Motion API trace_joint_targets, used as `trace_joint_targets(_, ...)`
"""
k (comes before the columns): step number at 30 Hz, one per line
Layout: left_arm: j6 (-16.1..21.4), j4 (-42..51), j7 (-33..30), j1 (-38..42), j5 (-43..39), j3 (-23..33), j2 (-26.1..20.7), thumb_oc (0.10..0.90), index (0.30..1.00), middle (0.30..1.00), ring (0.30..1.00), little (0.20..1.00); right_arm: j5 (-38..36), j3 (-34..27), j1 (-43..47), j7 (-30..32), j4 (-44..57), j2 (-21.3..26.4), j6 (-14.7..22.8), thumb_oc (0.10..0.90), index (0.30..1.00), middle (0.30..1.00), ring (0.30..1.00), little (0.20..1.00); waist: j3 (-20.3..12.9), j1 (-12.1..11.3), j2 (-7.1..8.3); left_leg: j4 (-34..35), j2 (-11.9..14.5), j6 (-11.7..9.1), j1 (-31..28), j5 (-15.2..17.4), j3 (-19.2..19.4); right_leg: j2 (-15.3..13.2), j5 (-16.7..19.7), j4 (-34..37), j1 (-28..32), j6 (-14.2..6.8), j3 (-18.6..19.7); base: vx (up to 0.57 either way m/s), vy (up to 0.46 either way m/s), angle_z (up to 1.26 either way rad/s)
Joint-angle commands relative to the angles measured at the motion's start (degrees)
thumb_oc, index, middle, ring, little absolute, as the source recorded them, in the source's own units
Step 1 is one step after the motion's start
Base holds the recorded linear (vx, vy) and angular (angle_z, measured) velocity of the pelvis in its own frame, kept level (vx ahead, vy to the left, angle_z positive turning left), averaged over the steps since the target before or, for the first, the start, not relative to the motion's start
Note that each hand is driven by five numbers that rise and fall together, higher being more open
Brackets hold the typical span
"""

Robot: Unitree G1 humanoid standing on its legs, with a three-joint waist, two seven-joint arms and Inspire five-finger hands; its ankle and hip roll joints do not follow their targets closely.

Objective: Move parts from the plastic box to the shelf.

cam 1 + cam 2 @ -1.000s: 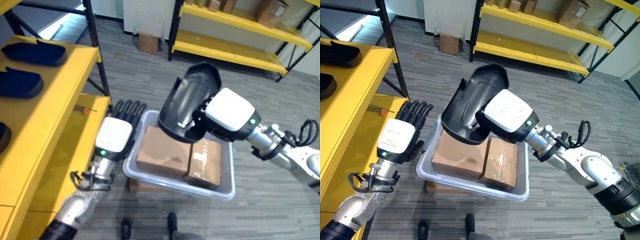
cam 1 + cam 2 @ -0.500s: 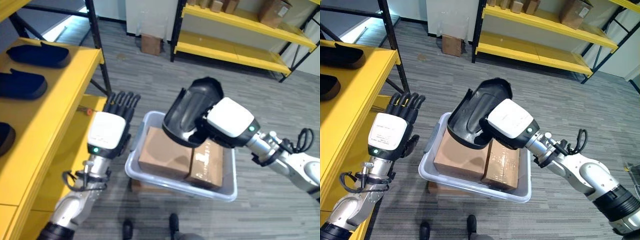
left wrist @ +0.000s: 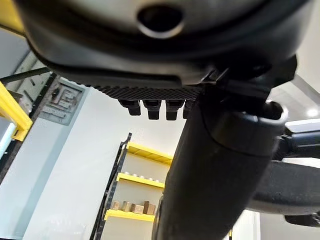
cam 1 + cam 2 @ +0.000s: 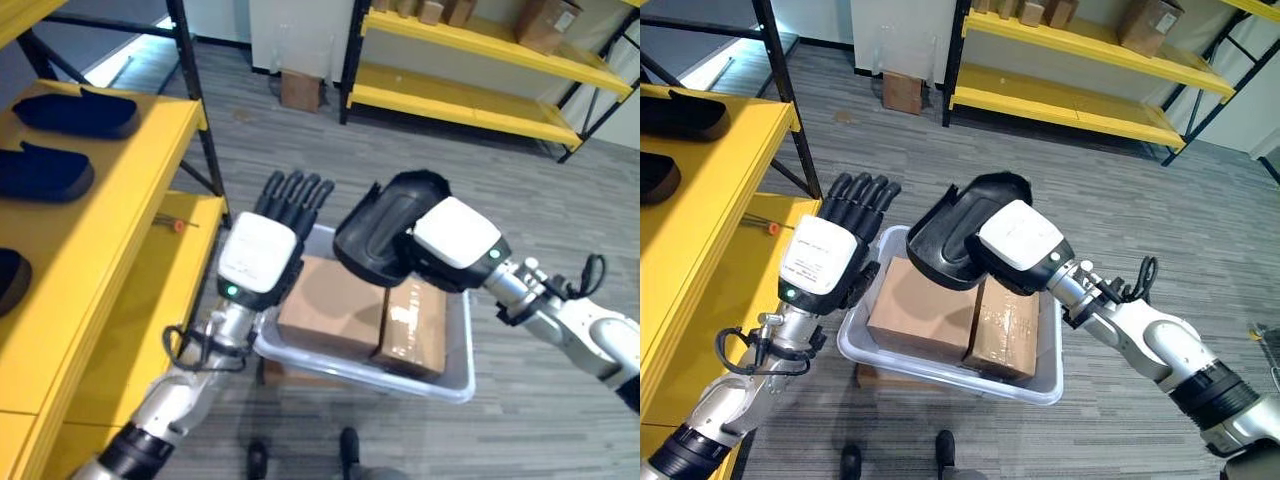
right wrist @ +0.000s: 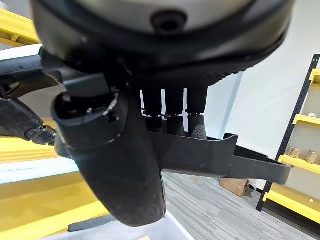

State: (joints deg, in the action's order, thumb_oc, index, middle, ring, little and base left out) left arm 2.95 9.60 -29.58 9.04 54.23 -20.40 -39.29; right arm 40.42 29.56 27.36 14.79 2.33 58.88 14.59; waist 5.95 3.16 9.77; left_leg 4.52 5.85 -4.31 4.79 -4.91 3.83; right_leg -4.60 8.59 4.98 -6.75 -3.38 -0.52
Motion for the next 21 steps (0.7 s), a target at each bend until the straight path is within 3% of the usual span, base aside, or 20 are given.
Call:
trace_joint_targets(1, 1.8, 1.4, -2.0, 8.6, -1.6, -2.7, 0.9, 0.9, 1.0, 1.0, 1.0, 1.0, -2.3, -0.4, 12.5, 4.0, -1.5, -0.9, -2.8, 0.4, 0.3, 0.3, 0.3, 0.3, -5.3, 0.2, -2.01, 0.5, 1.0, 1.1, -1.2, 3.7, 1.6, -2.5, -9.6, -1.3, 4.7, -4.3, 1.9, 0.04, 0.003, 0.0)
trace_joint_targets(11, 2.1, 0.6, -1.3, 11.7, -2.3, -6.1, 2.0, 0.9, 1.0, 1.0, 1.0, 1.0, -3.0, 5.1, 18.8, 2.6, -3.9, -4.4, -2.9, 0.4, 0.3, 0.3, 0.3, 0.3, -4.5, 0.0, -1.99, 0.5, 0.9, 1.3, -0.8, 3.1, 1.4, -2.5, -9.4, -1.5, 4.4, -4.1, 1.9, 0.0, 0.0, 0.0)
trace_joint_targets(21, 1.9, -0.2, -1.1, 12.5, -2.6, -7.2, 2.7, 0.9, 1.0, 1.0, 1.0, 1.0, -3.7, 4.8, 20.2, 3.1, -2.1, -6.1, -3.0, 0.4, 0.3, 0.3, 0.3, 0.3, -4.0, 0.0, -2.06, 0.5, 0.9, 1.4, -0.7, 3.1, 1.3, -2.4, -9.6, -1.5, 4.2, -3.9, 2.0, 0.0, 0.0, 0.0)
